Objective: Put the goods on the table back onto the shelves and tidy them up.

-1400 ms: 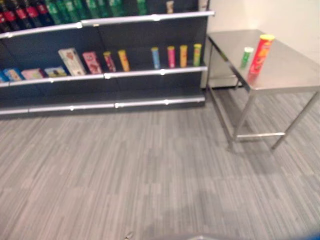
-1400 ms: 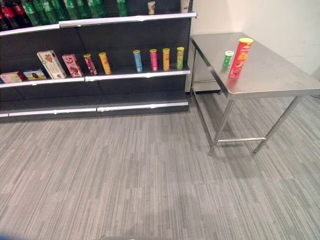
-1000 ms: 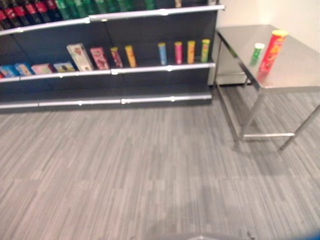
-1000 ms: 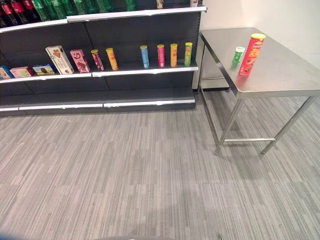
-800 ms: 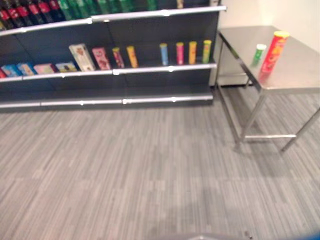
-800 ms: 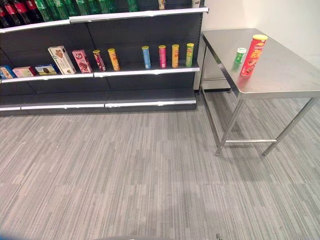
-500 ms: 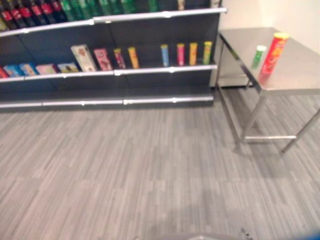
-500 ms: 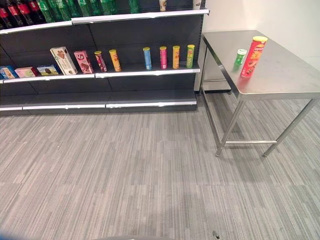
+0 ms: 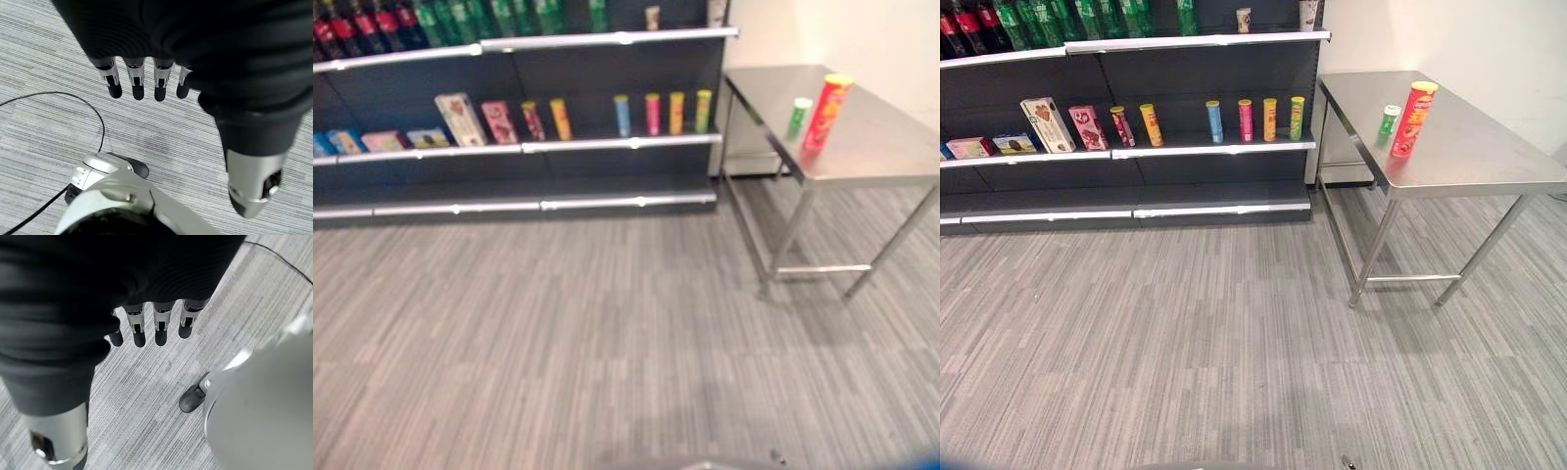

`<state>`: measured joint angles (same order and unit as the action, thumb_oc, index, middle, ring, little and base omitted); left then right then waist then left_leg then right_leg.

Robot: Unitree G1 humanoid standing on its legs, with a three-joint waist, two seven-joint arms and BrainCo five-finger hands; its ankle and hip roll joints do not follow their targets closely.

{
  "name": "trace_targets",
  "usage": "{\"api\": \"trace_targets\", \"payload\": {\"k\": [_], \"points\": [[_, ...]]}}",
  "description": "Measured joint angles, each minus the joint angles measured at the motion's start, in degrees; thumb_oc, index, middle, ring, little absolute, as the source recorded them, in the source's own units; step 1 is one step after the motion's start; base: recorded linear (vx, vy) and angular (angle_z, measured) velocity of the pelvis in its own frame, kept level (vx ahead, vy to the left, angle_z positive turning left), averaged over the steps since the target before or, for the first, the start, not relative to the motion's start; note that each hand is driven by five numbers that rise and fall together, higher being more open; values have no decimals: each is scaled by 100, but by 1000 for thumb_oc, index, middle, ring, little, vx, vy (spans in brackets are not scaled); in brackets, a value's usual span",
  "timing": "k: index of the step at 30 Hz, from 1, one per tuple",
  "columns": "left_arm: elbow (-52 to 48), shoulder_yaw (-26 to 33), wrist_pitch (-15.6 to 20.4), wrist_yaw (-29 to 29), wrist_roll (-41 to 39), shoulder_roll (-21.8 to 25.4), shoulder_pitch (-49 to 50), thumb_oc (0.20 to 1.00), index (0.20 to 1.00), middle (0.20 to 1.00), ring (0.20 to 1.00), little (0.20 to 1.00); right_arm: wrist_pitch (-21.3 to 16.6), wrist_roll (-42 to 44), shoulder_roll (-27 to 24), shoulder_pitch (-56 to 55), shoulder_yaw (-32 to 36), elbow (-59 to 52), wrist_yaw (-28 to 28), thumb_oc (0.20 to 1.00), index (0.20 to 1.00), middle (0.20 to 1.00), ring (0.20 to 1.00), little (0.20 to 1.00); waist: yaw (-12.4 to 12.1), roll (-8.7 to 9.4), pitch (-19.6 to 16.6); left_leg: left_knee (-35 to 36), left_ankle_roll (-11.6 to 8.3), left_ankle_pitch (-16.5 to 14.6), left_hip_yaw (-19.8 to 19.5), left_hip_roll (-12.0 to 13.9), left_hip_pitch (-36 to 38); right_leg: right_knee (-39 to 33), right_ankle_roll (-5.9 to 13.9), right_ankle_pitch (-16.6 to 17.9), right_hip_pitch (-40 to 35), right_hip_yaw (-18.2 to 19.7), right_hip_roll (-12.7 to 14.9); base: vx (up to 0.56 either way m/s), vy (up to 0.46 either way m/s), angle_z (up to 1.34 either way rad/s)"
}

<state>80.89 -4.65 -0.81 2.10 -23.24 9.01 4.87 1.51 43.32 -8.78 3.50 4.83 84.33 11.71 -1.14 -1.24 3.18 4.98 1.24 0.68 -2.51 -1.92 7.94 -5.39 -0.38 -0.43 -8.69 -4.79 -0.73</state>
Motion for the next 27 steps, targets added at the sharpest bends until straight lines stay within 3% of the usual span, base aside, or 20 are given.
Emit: {"api": "trace_targets", "payload": {"k": [9, 10, 11, 12, 13, 14, 15, 16, 17, 19, 20, 21, 22, 23, 24, 25, 27], "points": [[-15, 0, 81, 14, 189, -2, 86, 1000, 1000, 1000, 1000, 1000, -2, -287, -18, 23, -217, -121, -10, 1000, 1000, 1000, 1000, 1000, 3, -44, 61, -8, 0, 0, -12, 2, -90, 26, -16, 3, 57, -19, -3, -55, -1, 1], [-43, 14, 97, 25, 178, -4, 13, 1000, 1000, 1000, 1000, 1000, -12, -287, -27, 86, -214, -171, -5, 1000, 1000, 1000, 1000, 1000, -4, -20, 93, -329, -85, -30, 10, -1, -394, 198, -41, -20, 302, -56, -18, -159, -10, 11], [-117, 32, 122, 46, 166, 32, -115, 1000, 1000, 1000, 1000, 1000, -19, -287, -24, 206, -211, -263, -6, 1000, 1000, 1000, 1000, 1000, -29, 29, 210, -1093, -248, -133, 19, -54, -976, 615, -102, -174, 721, -79, 29, -245, -33, 8], [-145, 3, 171, 54, 161, 128, -322, 1000, 1000, 1000, 1000, 1000, -72, -287, -9, 389, -221, -214, -6, 1000, 1000, 1000, 1000, 1000, -33, 193, 490, -1760, -371, -129, 12, -163, -1393, 863, -210, -275, 889, -43, 204, -56, -23, -2], [-138, 23, 189, 78, 141, 116, -343, 1000, 1000, 1000, 1000, 1000, -113, -289, -57, 521, -204, -180, 11, 1000, 1000, 1000, 1000, 1000, -92, 193, 616, -1916, -524, -33, -11, -149, -1429, 899, -239, -237, 883, -64, 132, -37, -30, -6], [-136, 173, 223, 98, -118, 84, -393, 1000, 1000, 1000, 1000, 1000, -123, -282, -114, 664, -128, -125, 15, 1000, 1000, 1000, 1000, 1000, -95, 160, 741, -2731, -735, -204, -44, -116, -1939, 1227, -468, -467, 1117, -14, 90, 125, 16, 3], [-137, 325, 241, 109, -332, 52, -528, 1000, 1000, 1000, 1000, 1000, -155, -282, -134, 827, -71, -23, 36, 1000, 1000, 1000, 1000, 1000, -100, 109, 980, -3865, -883, -57, -18, -115, -2460, 1441, -379, -559, 1121, -27, 100, 170, 39, 2], [-94, 525, 267, 125, -759, 12, -571, 1000, 1000, 1000, 1000, 1000, -181, -267, -158, 915, -52, 66, 72, 1000, 1000, 1000, 1000, 1000, -181, 175, 1221, -4954, -801, 301, 110, -9, -3200, 1432, -592, -532, 951, -76, 104, 298, 115, -19], [-6, 529, 240, 140, -952, 33, -503, 1000, 1000, 1000, 1000, 1000, -195, -266, -104, 866, -156, 57, 68, 1000, 1000, 1000, 1000, 1000, -239, 270, 1198, -4768, -568, 136, 309, 131, -3288, 1334, -627, -512, 893, -85, 151, 348, 164, -35], [102, 529, 205, 167, -1169, 32, -436, 1000, 1000, 1000, 1000, 1000, -192, -268, -74, 922, -213, 18, 69, 1000, 1000, 1000, 1000, 1000, -249, 366, 1207, -4151, -460, 71, 380, 340, -3414, 1070, -548, -540, 703, -119, 177, 406, 239, -35], [155, 525, 193, 167, -1319, -3, -433, 1000, 1000, 1000, 1000, 1000, -181, -277, -86, 918, -217, 4, 106, 1000, 1000, 1000, 1000, 1000, -303, 368, 1167, -2457, -470, 93, 430, 673, -3140, 718, -380, -470, 591, -227, 183, 429, 263, -41], [177, 527, 189, 171, -1409, -11, -441, 1000, 1000, 1000, 1000, 1000, -182, -279, -100, 905, -217, -15, 131, 1000, 1000, 1000, 1000, 1000, -313, 290, 1135, -1850, -512, 126, 412, 763, -3019, 602, -400, -328, 562, -292, 172, 478, 294, -31], [280, 566, 200, 199, -1488, -48, -484, 1000, 1000, 1000, 1000, 1000, -164, -297, -175, 857, -224, -25, 200, 1000, 1000, 1000, 1000, 1000, -269, 147, 1094, -878, -741, 274, 228, 1098, -3000, 395, -269, -222, 448, -470, 83, 524, 313, 8], [372, 605, 201, 227, -1633, -92, -557, 1000, 1000, 1000, 1000, 1000, -148, -356, -245, 785, -212, 26, 243, 1000, 1000, 1000, 1000, 1000, -262, 68, 1026, -260, -828, 330, 126, 1203, -2988, 348, -263, -237, 449, -520, 29, 631, 395, 34], [404, 605, 204, 226, -1692, -128, -701, 1000, 1000, 1000, 1000, 1000, -86, -407, -330, 691, -193, 41, 307, 1000, 1000, 1000, 1000, 1000, -336, -34, 1026, 31, -878, 350, 40, 1290, -3037, 388, -214, -310, 363, -508, 59, 666, 429, 26], [398, 602, 209, 227, -1739, -122, -722, 1000, 1000, 1000, 1000, 1000, -65, -414, -351, 638, -186, 67, 330, 1000, 1000, 1000, 1000, 1000, -379, -3, 1013, 36, -923, 377, -26, 1282, -3015, 396, -207, -382, 296, -416, 124, 728, 497, 5], [577, 963, 200, 224, -1859, -150, -697, 1000, 1000, 1000, 1000, 1000, -66, -508, -365, 484, 104, 222, 338, 1000, 1000, 1000, 1000, 1000, -622, 80, 922, -307, -923, 372, -92, 1208, -2783, 622, 131, -631, 192, -70, 455, 724, 549, -60]]}}
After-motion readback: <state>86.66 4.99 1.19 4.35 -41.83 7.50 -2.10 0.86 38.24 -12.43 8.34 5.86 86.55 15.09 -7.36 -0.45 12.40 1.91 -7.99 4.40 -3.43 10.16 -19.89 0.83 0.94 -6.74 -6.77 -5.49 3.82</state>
